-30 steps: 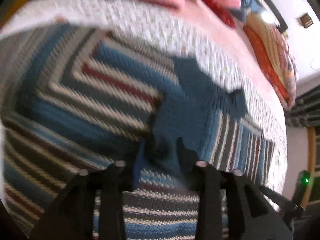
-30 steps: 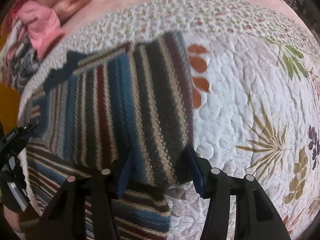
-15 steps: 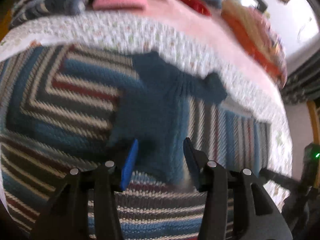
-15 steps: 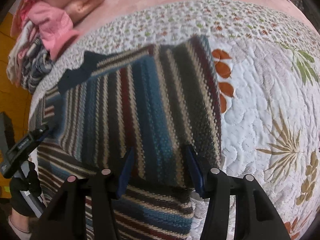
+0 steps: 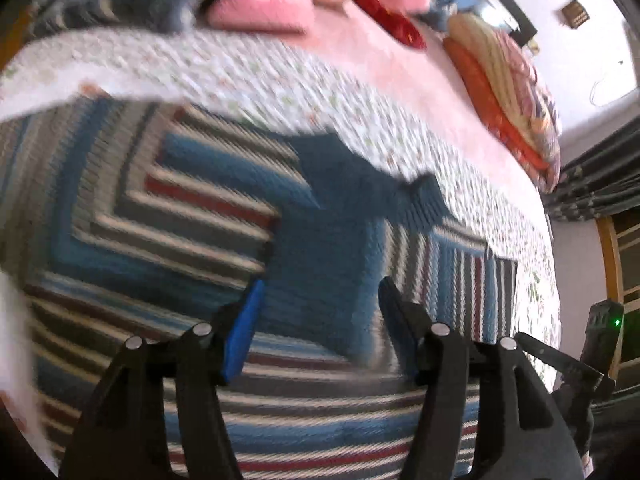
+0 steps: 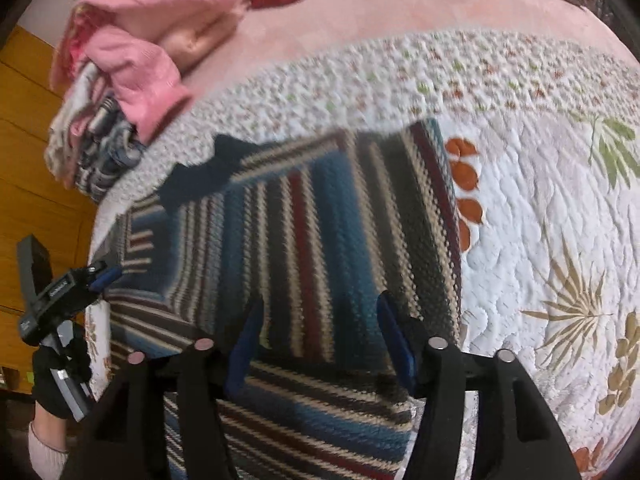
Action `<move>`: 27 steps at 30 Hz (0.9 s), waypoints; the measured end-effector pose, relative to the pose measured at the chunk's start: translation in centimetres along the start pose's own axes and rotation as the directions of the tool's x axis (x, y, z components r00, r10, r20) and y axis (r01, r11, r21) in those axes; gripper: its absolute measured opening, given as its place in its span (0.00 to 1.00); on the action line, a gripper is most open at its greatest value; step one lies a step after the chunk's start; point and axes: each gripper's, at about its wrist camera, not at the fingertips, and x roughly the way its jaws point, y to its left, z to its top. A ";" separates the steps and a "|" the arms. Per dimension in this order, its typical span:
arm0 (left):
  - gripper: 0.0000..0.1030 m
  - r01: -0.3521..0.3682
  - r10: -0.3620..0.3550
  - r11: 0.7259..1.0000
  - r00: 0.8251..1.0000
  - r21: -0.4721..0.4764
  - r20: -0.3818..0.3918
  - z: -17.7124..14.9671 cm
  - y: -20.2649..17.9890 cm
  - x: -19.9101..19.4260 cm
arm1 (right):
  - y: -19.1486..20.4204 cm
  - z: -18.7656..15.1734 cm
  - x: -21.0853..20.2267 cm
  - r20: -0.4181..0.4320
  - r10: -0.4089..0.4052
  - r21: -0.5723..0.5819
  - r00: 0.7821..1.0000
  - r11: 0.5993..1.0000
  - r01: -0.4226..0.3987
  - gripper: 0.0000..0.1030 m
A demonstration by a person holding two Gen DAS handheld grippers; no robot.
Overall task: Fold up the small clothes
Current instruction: 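Grasp the cuff of the other sweater sleeve with the left tool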
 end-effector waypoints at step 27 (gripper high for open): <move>0.64 0.107 0.157 0.687 0.944 -0.719 0.290 -1.5 35.4 -10.1 | 4.7 -3.8 2.5 -0.042 -0.058 -0.188 0.997 0.981 0.049 0.74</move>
